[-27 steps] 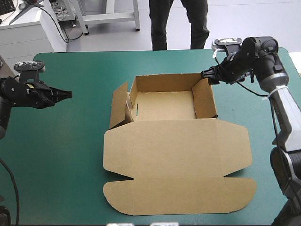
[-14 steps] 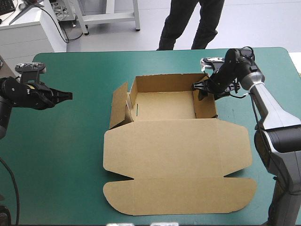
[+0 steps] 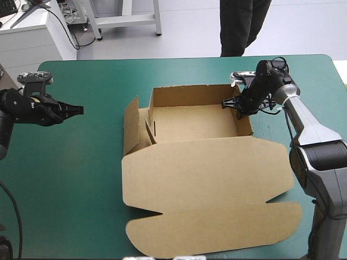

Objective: Fold the box

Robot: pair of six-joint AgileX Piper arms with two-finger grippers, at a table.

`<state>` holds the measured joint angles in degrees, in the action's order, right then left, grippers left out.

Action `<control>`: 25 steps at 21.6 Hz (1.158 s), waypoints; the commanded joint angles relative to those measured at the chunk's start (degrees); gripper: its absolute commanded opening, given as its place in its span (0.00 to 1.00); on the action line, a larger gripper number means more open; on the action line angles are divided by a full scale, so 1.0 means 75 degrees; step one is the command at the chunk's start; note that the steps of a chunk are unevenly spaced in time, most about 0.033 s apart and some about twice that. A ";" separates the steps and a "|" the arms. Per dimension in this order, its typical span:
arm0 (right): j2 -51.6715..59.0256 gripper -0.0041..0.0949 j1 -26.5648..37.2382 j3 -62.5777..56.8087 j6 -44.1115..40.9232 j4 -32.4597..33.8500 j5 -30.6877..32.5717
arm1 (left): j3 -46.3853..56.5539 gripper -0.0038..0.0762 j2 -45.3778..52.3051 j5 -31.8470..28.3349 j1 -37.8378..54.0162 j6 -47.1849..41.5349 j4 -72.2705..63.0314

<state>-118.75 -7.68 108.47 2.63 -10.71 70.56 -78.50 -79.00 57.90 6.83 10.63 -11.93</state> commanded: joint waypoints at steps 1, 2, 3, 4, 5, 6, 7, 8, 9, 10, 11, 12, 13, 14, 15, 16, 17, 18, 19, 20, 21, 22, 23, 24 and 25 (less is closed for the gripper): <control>0.0497 0.02 0.0049 0.0183 0.0120 -0.0110 0.0132 | -0.0202 0.04 0.0231 -0.0330 0.0018 -0.0001 -0.0201; 0.0497 0.02 0.0049 0.0204 0.0120 -0.0095 0.0147 | -0.0202 0.04 0.0231 -0.0330 0.0018 -0.0001 -0.0201; 0.0517 0.02 0.0049 0.0224 0.0120 -0.0095 0.0147 | -0.0202 0.04 0.0231 -0.0346 0.0018 -0.0001 -0.0201; 0.0569 0.02 0.0049 0.0243 0.0120 -0.0095 0.0147 | -0.0202 0.04 0.0231 -0.0346 0.0018 -0.0001 -0.0201; 0.0637 0.02 0.0067 0.0243 0.0136 -0.0095 0.0147 | -0.0202 0.04 0.0231 -0.0346 0.0018 -0.0001 -0.0201; 0.0793 0.02 0.0121 0.0243 0.0284 -0.0110 0.0147 | -0.0202 0.04 0.0231 -0.0346 0.0018 -0.0001 -0.0201; 0.0981 0.02 0.0179 0.0243 0.0325 -0.0110 0.0147 | -0.0202 0.04 0.0231 -0.0346 0.0018 -0.0001 -0.0201; 0.1091 0.02 0.0234 0.0243 0.0378 -0.0110 0.0147 | -0.0202 0.04 0.0231 -0.0346 0.0018 -0.0001 -0.0201; 0.1356 0.02 0.0398 0.0243 0.0452 -0.0182 0.0147 | -0.0202 0.04 0.0231 -0.0346 0.0018 -0.0001 -0.0216; 0.1499 0.02 0.0496 0.0243 0.0491 -0.0271 0.0162 | -0.0202 0.04 0.0231 -0.0330 0.0018 -0.0001 -0.0216; 0.1768 0.02 0.0718 0.0243 0.0638 -0.0621 0.0162 | -0.0202 0.06 0.0231 -0.0280 0.0018 -0.0001 -0.0250; 0.1917 0.02 0.0855 0.0243 0.0729 -0.0850 0.0162 | -0.0202 0.09 0.0231 -0.0246 0.0018 -0.0001 -0.0267; 0.2170 0.02 0.1086 0.0243 0.0850 -0.1247 0.0162 | -0.0202 0.16 0.0231 -0.0188 0.0018 -0.0001 -0.0425; 0.2393 0.02 0.1262 0.0227 0.0941 -0.1546 0.0162 | -0.0202 0.24 0.0231 -0.0177 0.0018 -0.0001 -0.0730; 0.2583 0.02 0.1352 0.0227 0.1079 -0.1755 0.0162 | -0.0202 0.32 0.0231 -0.0177 0.0018 -0.0001 -0.0992; 0.2780 0.02 0.1431 0.0227 0.1119 -0.1931 0.0162 | -0.0202 0.45 0.0216 -0.0177 0.0018 -0.0001 -0.1407; 0.2885 0.02 0.1445 0.0214 0.1175 -0.1983 0.0162 | -0.0202 0.56 0.0198 -0.0192 0.0018 -0.0001 -0.1738; 0.3051 0.02 0.1449 0.0214 0.1192 -0.2014 0.0162 | -0.0202 0.69 0.0146 -0.0259 0.0018 -0.0001 -0.2015; 0.3139 0.02 0.1449 0.0199 0.1192 -0.2082 0.0162 | -0.0202 0.76 0.0129 -0.0259 0.0018 -0.0001 -0.2296; 0.3236 0.02 0.1449 0.0178 0.1192 -0.2249 0.0162 | -0.0202 0.79 0.0092 -0.0259 0.0018 -0.0001 -0.2577; 0.3286 0.02 0.1449 0.0179 0.1208 -0.2394 0.0162 | -0.0202 0.78 0.0061 -0.0230 0.0018 -0.0001 -0.2801; 0.3314 0.02 0.1449 0.0179 0.1220 -0.2602 0.0162 | -0.0202 0.77 0.0061 -0.0230 0.0018 -0.0001 -0.3137; 0.3314 0.02 0.1432 0.0179 0.1220 -0.2718 0.0162 | -0.0202 0.76 0.0061 -0.0230 0.0018 -0.0001 -0.3324; 0.3314 0.02 0.1404 0.0179 0.1241 -0.2824 0.0162 | -0.0202 0.75 0.0061 -0.0230 0.0018 0.0027 -0.3592; 0.3314 0.02 0.1365 0.0179 0.1241 -0.2855 0.0162 | -0.0202 0.75 0.0061 -0.0230 0.0018 0.0073 -0.3739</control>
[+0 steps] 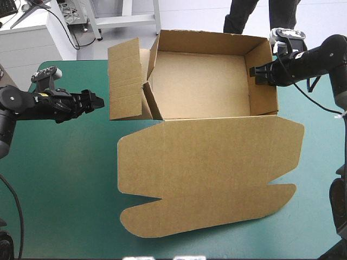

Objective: Fold the box

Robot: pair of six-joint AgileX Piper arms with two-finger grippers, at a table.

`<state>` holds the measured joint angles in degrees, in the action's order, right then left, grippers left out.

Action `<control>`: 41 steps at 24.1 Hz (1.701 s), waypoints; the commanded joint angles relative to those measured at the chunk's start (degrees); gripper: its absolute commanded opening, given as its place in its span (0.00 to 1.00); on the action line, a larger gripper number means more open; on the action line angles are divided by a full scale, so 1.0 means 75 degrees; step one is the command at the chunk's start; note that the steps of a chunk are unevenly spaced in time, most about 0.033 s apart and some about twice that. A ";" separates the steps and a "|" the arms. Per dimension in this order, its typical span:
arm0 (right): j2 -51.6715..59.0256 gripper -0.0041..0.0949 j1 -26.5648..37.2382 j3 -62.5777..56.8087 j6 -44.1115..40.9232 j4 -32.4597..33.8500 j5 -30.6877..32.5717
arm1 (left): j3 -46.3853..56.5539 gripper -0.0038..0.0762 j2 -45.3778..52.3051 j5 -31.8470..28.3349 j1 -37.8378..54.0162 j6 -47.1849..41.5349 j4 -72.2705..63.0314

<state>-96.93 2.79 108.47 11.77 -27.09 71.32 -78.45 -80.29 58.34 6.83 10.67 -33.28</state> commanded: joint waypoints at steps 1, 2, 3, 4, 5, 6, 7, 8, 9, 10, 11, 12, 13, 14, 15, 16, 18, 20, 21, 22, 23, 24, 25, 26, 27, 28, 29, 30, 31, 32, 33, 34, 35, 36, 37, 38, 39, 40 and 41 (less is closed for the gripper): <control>0.0405 0.02 -0.0084 0.0179 0.0021 -0.0671 0.0061 | -0.0209 0.74 0.0233 -0.0289 0.0018 0.0140 -0.1094; 0.0405 0.02 -0.0147 0.0176 0.0021 -0.0671 0.0061 | -0.0209 0.73 0.0233 -0.0245 0.0018 0.0368 -0.1264; 0.0405 0.02 -0.0207 0.0163 0.0032 -0.0671 0.0047 | -0.0209 0.72 0.0233 -0.0229 0.0018 0.0487 -0.1387; 0.0391 0.02 -0.0274 0.0163 0.0032 -0.0655 0.0047 | -0.0209 0.72 0.0233 -0.0171 0.0018 0.0593 -0.1536; 0.0359 0.02 -0.0383 0.0163 0.0054 -0.0581 0.0032 | -0.0209 0.71 0.0233 -0.0094 0.0018 0.0693 -0.1766; 0.0341 0.02 -0.0457 0.0163 0.0054 -0.0509 0.0032 | -0.0209 0.71 0.0233 -0.0032 0.0018 0.0748 -0.1885; 0.0280 0.02 -0.0515 0.0163 0.0054 -0.0471 0.0014 | -0.0209 0.71 0.0233 0.0014 0.0018 0.0826 -0.1961; 0.0229 0.02 -0.0594 0.0163 0.0022 -0.0440 -0.0008 | -0.0209 0.71 0.0233 0.0102 0.0018 0.0970 -0.2081; 0.0078 0.02 -0.0692 0.0163 -0.0057 -0.0453 -0.0086 | -0.0209 0.71 0.0233 0.0247 0.0018 0.1164 -0.2241; -0.0029 0.02 -0.0754 0.0163 -0.0097 -0.0453 -0.0125 | -0.0209 0.71 0.0233 0.0308 0.0018 0.1210 -0.2241; -0.0091 0.02 -0.0837 0.0163 -0.0109 -0.0435 -0.0190 | -0.0209 0.71 0.0233 0.0381 0.0018 0.1269 -0.2241; -0.0180 0.02 -0.0891 0.0163 -0.0147 -0.0415 -0.0251 | -0.0209 0.71 0.0233 0.0439 0.0018 0.1323 -0.2241; -0.0280 0.02 -0.0973 0.0163 -0.0161 -0.0377 -0.0308 | -0.0209 0.71 0.0233 0.0533 0.0018 0.1340 -0.2241; -0.0450 0.02 -0.1098 0.0163 -0.0201 -0.0322 -0.0404 | -0.0209 0.71 0.0233 0.0709 0.0018 0.1340 -0.2253; -0.0547 0.02 -0.1175 0.0163 -0.0236 -0.0305 -0.0458 | -0.0209 0.71 0.0233 0.0803 0.0018 0.1340 -0.2253; -0.0717 0.02 -0.1298 0.0163 -0.0267 -0.0305 -0.0554 | -0.0209 0.71 0.0233 0.0928 0.0018 0.1340 -0.2253; -0.0908 0.02 -0.1487 0.0163 -0.0380 -0.0305 -0.0710 | -0.0209 0.71 0.0233 0.1090 0.0018 0.1377 -0.2272; -0.1069 0.02 -0.1682 0.0163 -0.0440 -0.0334 -0.0866 | -0.0209 0.71 0.0233 0.1220 0.0018 0.1413 -0.2365; -0.1163 0.02 -0.1824 0.0163 -0.0459 -0.0335 -0.0961 | -0.0209 0.71 0.0233 0.1303 0.0018 0.1464 -0.2570; -0.1205 0.03 -0.1902 0.0163 -0.0472 -0.0335 -0.1043 | -0.0209 0.71 0.0233 0.1317 0.0018 0.1464 -0.2620; -0.1252 0.02 -0.2055 0.0163 -0.0602 -0.0271 -0.1241 | -0.0209 0.71 0.0233 0.1353 0.0018 0.1464 -0.2638; -0.1269 0.02 -0.2130 0.0163 -0.0640 -0.0231 -0.1327 | -0.0209 0.71 0.0233 0.1392 0.0018 0.1464 -0.2658; -0.1286 0.02 -0.2277 0.0163 -0.0738 -0.0105 -0.1463 | -0.0209 0.71 0.0233 0.1459 0.0018 0.1464 -0.2658; -0.1307 0.02 -0.2342 0.0163 -0.0737 -0.0091 -0.1510 | -0.0209 0.71 0.0233 0.1498 0.0018 0.1464 -0.2658; -0.1326 0.03 -0.2409 0.0163 -0.0754 -0.0076 -0.1565 | -0.0209 0.71 0.0233 0.1525 0.0018 0.1464 -0.2674; -0.1358 0.03 -0.2453 0.0163 -0.0754 -0.0076 -0.1579 | -0.0209 0.71 0.0233 0.1582 0.0018 0.1464 -0.2675; -0.1386 0.03 -0.2493 0.0163 -0.0774 -0.0007 -0.1589 | -0.0209 0.71 0.0233 0.1626 0.0018 0.1464 -0.2715; -0.1411 0.03 -0.2553 0.0163 -0.0811 0.0094 -0.1598 | -0.0209 0.71 0.0233 0.1678 0.0018 0.1483 -0.2773; -0.1444 0.03 -0.2588 0.0163 -0.0910 0.0204 -0.1598 | -0.0209 0.71 0.0233 0.1745 0.0018 0.1582 -0.2852; -0.1501 0.03 -0.2627 0.0163 -0.0993 0.0257 -0.1584 | -0.0209 0.71 0.0233 0.1864 0.0018 0.1682 -0.2995; -0.1513 0.03 -0.2627 0.0163 -0.0988 0.0257 -0.1584 | -0.0209 0.71 0.0233 0.1902 0.0018 0.1682 -0.3058; -0.1550 0.03 -0.2657 0.0163 -0.1045 0.0241 -0.1584 | -0.0209 0.71 0.0233 0.1959 0.0018 0.1682 -0.3172; -0.1550 0.03 -0.2657 0.0163 -0.1072 0.0225 -0.1584 | -0.0209 0.71 0.0233 0.1958 0.0018 0.1695 -0.3172; -0.1564 0.03 -0.2657 0.0163 -0.1072 0.0182 -0.1584 | -0.0209 0.71 0.0233 0.1958 0.0018 0.1750 -0.3172; -0.1564 0.03 -0.2657 0.0163 -0.1072 0.0148 -0.1584 | -0.0209 0.71 0.0233 0.1991 0.0018 0.1784 -0.3172; -0.1564 0.03 -0.2657 0.0163 -0.1072 0.0119 -0.1569 | -0.0209 0.71 0.0233 0.2006 0.0018 0.1784 -0.3172; -0.1578 0.03 -0.2657 0.0163 -0.1072 0.0100 -0.1569 | -0.0209 0.71 0.0233 0.2005 0.0018 0.1784 -0.3172; -0.1578 0.03 -0.2673 0.0163 -0.1109 0.0047 -0.1569 | -0.0209 0.71 0.0233 0.2005 0.0018 0.1799 -0.3172; -0.1578 0.03 -0.2699 0.0163 -0.1156 0.0029 -0.1569 | -0.0209 0.71 0.0233 0.2007 0.0018 0.1799 -0.3172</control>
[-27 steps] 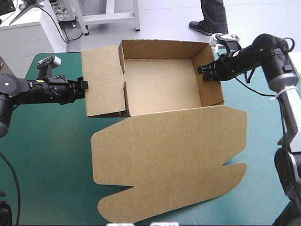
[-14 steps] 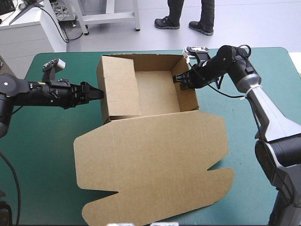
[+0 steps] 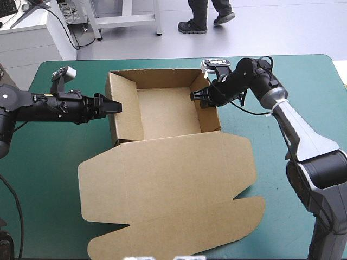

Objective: Fold the box

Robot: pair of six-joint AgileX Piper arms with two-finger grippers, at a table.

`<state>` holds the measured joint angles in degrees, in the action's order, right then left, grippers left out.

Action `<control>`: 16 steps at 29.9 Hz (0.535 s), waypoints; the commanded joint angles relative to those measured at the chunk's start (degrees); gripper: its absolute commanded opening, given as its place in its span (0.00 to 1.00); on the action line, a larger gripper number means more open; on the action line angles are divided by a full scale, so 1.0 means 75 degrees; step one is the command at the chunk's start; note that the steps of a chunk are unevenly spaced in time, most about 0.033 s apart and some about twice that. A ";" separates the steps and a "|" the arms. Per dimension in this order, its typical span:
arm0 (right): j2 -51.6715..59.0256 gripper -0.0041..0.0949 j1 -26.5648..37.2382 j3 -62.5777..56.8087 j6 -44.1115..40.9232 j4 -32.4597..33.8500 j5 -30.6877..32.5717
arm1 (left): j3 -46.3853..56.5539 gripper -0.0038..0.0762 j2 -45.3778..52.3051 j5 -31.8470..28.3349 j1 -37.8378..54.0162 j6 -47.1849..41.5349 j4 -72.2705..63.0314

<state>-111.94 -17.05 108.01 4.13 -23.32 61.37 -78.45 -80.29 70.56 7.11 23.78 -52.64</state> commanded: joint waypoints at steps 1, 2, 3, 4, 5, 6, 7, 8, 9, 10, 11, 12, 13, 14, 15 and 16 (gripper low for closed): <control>0.0423 0.03 -0.0092 0.0224 -0.0138 -0.0474 -0.0260 | -0.0209 0.71 0.0233 0.0378 -0.0019 0.0051 -0.0576; 0.0423 0.03 -0.0148 0.0224 -0.0138 -0.0474 -0.0293 | -0.0209 0.71 0.0233 0.0361 -0.0019 0.0051 -0.0564; 0.0423 0.03 -0.0207 0.0224 -0.0138 -0.0448 -0.0310 | -0.0209 0.71 0.0233 0.0324 -0.0019 0.0051 -0.0527; 0.0423 0.03 -0.0287 0.0224 -0.0138 -0.0434 -0.0344 | -0.0209 0.71 0.0233 0.0324 -0.0019 0.0051 -0.0494; 0.0423 0.03 -0.0402 0.0224 -0.0138 -0.0409 -0.0382 | -0.0209 0.71 0.0233 0.0324 -0.0019 0.0051 -0.0458; 0.0423 0.03 -0.0485 0.0224 -0.0138 -0.0389 -0.0466 | -0.0209 0.71 0.0233 0.0324 -0.0019 0.0051 -0.0376; 0.0423 0.03 -0.0588 0.0224 -0.0138 -0.0324 -0.0543 | -0.0209 0.71 0.0233 0.0324 -0.0019 0.0051 -0.0229; 0.0423 0.03 -0.0686 0.0224 -0.0138 -0.0280 -0.0596 | -0.0209 0.70 0.0233 0.0324 -0.0019 0.0051 -0.0094; 0.0423 0.03 -0.0780 0.0244 -0.0158 -0.0223 -0.0608 | -0.0209 0.69 0.0233 0.0339 -0.0019 0.0128 0.0149; 0.0423 0.03 -0.0853 0.0281 -0.0158 -0.0166 -0.0608 | -0.0209 0.68 0.0233 0.0339 -0.0019 0.0067 0.0347; 0.0423 0.03 -0.0931 0.0319 -0.0158 -0.0096 -0.0608 | -0.0209 0.66 0.0233 0.0339 -0.0019 -0.0138 0.0607; 0.0423 0.03 -0.1002 0.0354 -0.0158 0.0007 -0.0595 | -0.0209 0.64 0.0233 0.0339 -0.0019 -0.0353 0.0840; 0.0423 0.03 -0.1084 0.0444 -0.0184 0.0095 -0.0564 | -0.0209 0.62 0.0233 0.0339 -0.0019 -0.0499 0.1025; 0.0423 0.03 -0.1143 0.0528 -0.0207 0.0158 -0.0566 | -0.0209 0.60 0.0233 0.0339 -0.0019 -0.0575 0.1203; 0.0423 0.03 -0.1212 0.0621 -0.0230 0.0159 -0.0549 | -0.0209 0.59 0.0233 0.0339 -0.0019 -0.0677 0.1395; 0.0423 0.03 -0.1268 0.0725 -0.0230 0.0159 -0.0549 | -0.0209 0.57 0.0233 0.0339 -0.0033 -0.0817 0.1552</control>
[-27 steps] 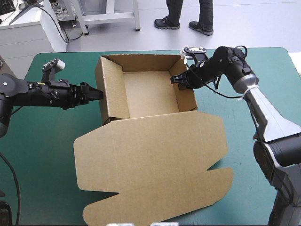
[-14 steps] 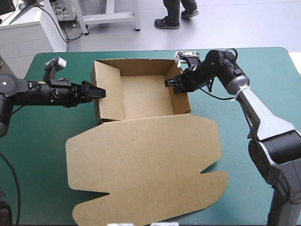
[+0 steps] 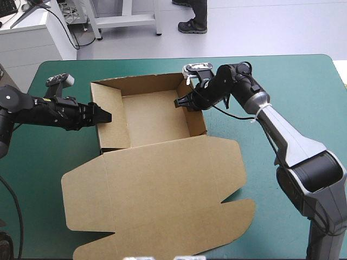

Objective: Fold the box

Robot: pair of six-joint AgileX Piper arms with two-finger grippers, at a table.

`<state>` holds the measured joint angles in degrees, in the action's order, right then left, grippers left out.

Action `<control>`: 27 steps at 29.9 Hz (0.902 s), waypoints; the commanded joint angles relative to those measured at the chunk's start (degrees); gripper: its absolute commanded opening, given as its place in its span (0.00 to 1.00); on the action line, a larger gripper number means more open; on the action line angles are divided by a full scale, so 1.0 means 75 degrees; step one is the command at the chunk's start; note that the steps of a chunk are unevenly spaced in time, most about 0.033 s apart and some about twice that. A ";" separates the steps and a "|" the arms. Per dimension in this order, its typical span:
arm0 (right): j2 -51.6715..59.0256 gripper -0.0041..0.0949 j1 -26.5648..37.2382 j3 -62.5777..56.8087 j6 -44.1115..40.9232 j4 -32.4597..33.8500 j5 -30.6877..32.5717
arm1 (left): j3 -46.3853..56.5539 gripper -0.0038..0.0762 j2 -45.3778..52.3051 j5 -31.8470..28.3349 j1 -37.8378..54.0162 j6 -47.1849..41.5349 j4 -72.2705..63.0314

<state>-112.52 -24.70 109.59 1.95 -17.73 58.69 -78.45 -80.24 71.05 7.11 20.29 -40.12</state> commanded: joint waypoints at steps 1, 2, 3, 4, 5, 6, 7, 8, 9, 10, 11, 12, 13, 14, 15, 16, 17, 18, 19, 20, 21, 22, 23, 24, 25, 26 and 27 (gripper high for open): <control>0.0499 0.03 -0.0296 0.0626 0.0061 -0.0586 -0.0175 | -0.0209 0.56 0.0226 0.0273 -0.0033 -0.0356 0.0033; 0.0499 0.03 -0.0357 0.0736 0.0029 -0.0574 -0.0144 | -0.0209 0.55 0.0226 0.0273 -0.0033 -0.0431 0.0178; 0.0499 0.03 -0.0395 0.0798 0.0001 -0.0555 -0.0124 | -0.0209 0.54 0.0226 0.0258 -0.0033 -0.0537 0.0263; 0.0499 0.03 -0.0461 0.0888 -0.0052 -0.0437 -0.0101 | -0.0209 0.54 0.0226 0.0245 -0.0033 -0.0654 0.0337; 0.0499 0.03 -0.0512 0.0977 -0.0152 -0.0249 -0.0030 | -0.0209 0.52 0.0226 0.0208 -0.0033 -0.0801 0.0433; 0.0499 0.03 -0.0578 0.1024 -0.0261 -0.0037 0.0027 | -0.0209 0.51 0.0226 0.0174 -0.0033 -0.0868 0.0523; 0.0499 0.03 -0.0617 0.1066 -0.0332 0.0145 0.0117 | -0.0209 0.49 0.0226 0.0156 -0.0033 -0.0975 0.0544; 0.0499 0.03 -0.0642 0.1101 -0.0382 0.0277 0.0212 | -0.0209 0.46 0.0226 0.0134 -0.0033 -0.1108 0.0563; 0.0499 0.03 -0.0660 0.1113 -0.0435 0.0344 0.0231 | -0.0209 0.43 0.0226 0.0117 -0.0033 -0.1111 0.0563; 0.0499 0.03 -0.0664 0.1113 -0.0498 0.0368 0.0265 | -0.0209 0.39 0.0226 0.0105 -0.0033 -0.1124 0.0563; 0.0499 0.03 -0.0676 0.1113 -0.0552 0.0353 0.0294 | -0.0209 0.35 0.0226 0.0105 -0.0033 -0.1123 0.0563; 0.0499 0.03 -0.0676 0.1113 -0.0574 0.0367 0.0294 | -0.0209 0.32 0.0226 0.0100 -0.0044 -0.1163 0.0563; 0.0499 0.03 -0.0676 0.1113 -0.0594 0.0364 0.0314 | -0.0209 0.27 0.0226 0.0071 -0.0099 -0.1238 0.0588; 0.0499 0.03 -0.0676 0.1113 -0.0594 0.0364 0.0333 | -0.0209 0.22 0.0226 0.0053 -0.0169 -0.1377 0.0707; 0.0499 0.03 -0.0676 0.1113 -0.0594 0.0364 0.0372 | -0.0209 0.17 0.0226 0.0013 -0.0253 -0.1481 0.0912; 0.0499 0.03 -0.0676 0.1113 -0.0611 0.0369 0.0415 | -0.0209 0.12 0.0226 -0.0075 -0.0399 -0.1696 0.1268; 0.0499 0.03 -0.0676 0.1113 -0.0632 0.0415 0.0472 | -0.0209 0.06 0.0226 -0.0160 -0.0592 -0.1943 0.1694; 0.0499 0.03 -0.0676 0.1113 -0.0632 0.0463 0.0517 | -0.0209 0.04 0.0226 -0.0253 -0.0773 -0.2140 0.2158; 0.0499 0.03 -0.0676 0.1113 -0.0652 0.0500 0.0551 | -0.0209 0.04 0.0226 -0.0376 -0.1008 -0.2378 0.2590; 0.0499 0.03 -0.0676 0.1113 -0.0674 0.0516 0.0606 | -0.0209 0.04 0.0226 -0.0538 -0.1251 -0.2608 0.2957; 0.0499 0.03 -0.0676 0.1113 -0.0682 0.0566 0.0629 | -0.0209 0.04 0.0226 -0.0719 -0.1493 -0.2906 0.3247; 0.0499 0.03 -0.0676 0.1113 -0.0721 0.0632 0.0665 | -0.0209 0.04 0.0226 -0.0861 -0.1727 -0.3171 0.3406; 0.0499 0.03 -0.0676 0.1113 -0.0754 0.0695 0.0729 | -0.0209 0.04 0.0226 -0.1064 -0.1941 -0.3402 0.3556; 0.0499 0.03 -0.0676 0.1113 -0.0823 0.0756 0.0820 | -0.0209 0.04 0.0211 -0.1256 -0.2127 -0.3589 0.3694; 0.0499 0.03 -0.0663 0.1113 -0.0862 0.0815 0.0901 | -0.0209 0.04 0.0173 -0.1385 -0.2251 -0.3697 0.3763; 0.0499 0.03 -0.0661 0.1113 -0.0919 0.0859 0.1017 | -0.0225 0.04 0.0113 -0.1499 -0.2392 -0.3714 0.3846; 0.0499 0.03 -0.0661 0.1117 -0.0919 0.0931 0.1127 | -0.0225 0.04 0.0039 -0.1586 -0.2524 -0.3714 0.3936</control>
<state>-112.52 -29.26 115.97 -5.73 -6.42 66.37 -78.39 -80.71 66.03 -8.53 -7.36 -8.27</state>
